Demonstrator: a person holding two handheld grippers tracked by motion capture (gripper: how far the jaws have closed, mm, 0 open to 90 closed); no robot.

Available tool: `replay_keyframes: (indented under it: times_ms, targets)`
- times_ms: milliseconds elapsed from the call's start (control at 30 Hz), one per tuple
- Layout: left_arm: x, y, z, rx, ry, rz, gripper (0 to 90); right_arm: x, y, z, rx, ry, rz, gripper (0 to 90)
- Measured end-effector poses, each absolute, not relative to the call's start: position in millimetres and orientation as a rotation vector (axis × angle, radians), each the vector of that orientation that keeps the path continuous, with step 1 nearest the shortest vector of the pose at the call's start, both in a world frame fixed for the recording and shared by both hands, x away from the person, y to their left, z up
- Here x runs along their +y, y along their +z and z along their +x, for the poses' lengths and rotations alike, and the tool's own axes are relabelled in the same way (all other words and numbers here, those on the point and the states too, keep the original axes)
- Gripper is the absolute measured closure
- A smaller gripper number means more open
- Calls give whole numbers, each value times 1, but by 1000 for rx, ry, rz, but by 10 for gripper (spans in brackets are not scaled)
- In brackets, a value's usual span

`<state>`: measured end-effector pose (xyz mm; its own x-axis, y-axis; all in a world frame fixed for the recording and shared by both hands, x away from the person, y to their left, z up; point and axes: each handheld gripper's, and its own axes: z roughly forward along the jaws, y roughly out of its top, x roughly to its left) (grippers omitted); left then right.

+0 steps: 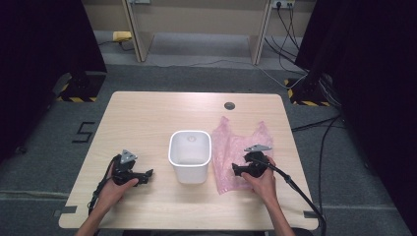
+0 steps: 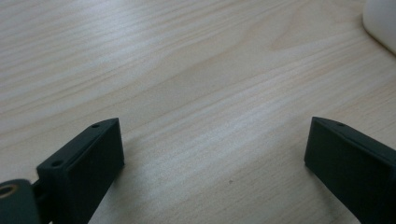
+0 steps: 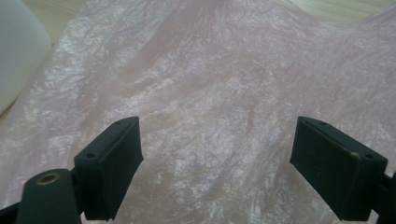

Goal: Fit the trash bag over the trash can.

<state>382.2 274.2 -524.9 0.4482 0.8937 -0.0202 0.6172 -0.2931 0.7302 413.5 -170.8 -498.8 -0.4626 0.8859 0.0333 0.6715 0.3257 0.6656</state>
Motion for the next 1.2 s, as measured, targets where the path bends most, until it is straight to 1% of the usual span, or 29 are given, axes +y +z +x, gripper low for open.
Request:
replay_keyframes:
  times_ms: [500, 633, 667, 700, 733, 800, 900, 933, 967, 1000, 1033, 1100, 1133, 1167, 1200]
  targets:
    - [274, -525, 382, 1256, 519, 2026, 32, -171, -503, 424, 2244, 842, 1474, 168]
    - [274, -525, 382, 1256, 519, 2029, 29, -166, -507, 427, 2249, 784, 1432, 111]
    - [274, -525, 382, 1256, 519, 2030, 29, -166, -507, 427, 2249, 784, 1432, 111]
    - [274, -525, 382, 1255, 519, 2030, 29, -164, -508, 428, 2269, 781, 1413, 44]
    - [274, -525, 382, 1255, 518, 2030, 29, -164, -509, 429, 2278, 783, 1400, 15]
    - [274, -525, 382, 1255, 518, 2030, 28, -161, -510, 429, 2270, 775, 1415, 5]
    - [274, -525, 382, 1255, 518, 2030, 28, -158, -510, 429, 2268, 765, 1422, 31]
    - [274, -525, 382, 1255, 518, 2030, 28, -158, -508, 428, 2280, 802, 1374, 175]
    - [274, -525, 382, 1255, 518, 2030, 28, -158, -508, 428, 2280, 802, 1374, 175]
    - [274, -525, 382, 1255, 518, 2030, 28, -157, -507, 425, 2284, 844, 1330, 292]
    - [274, -525, 382, 1255, 519, 2030, 28, -157, -508, 424, 2280, 866, 1313, 374]
    - [274, -525, 382, 1254, 521, 2032, 29, -157, -509, 423, 2268, 913, 1285, 477]
    - [274, -525, 382, 1255, 521, 2033, 30, -156, -510, 424, 2265, 934, 1273, 561]
    - [274, -525, 382, 1255, 521, 2033, 30, -156, -510, 424, 2265, 934, 1273, 561]
    - [274, -525, 382, 1255, 521, 2032, 30, -156, -511, 424, 2269, 964, 1249, 690]
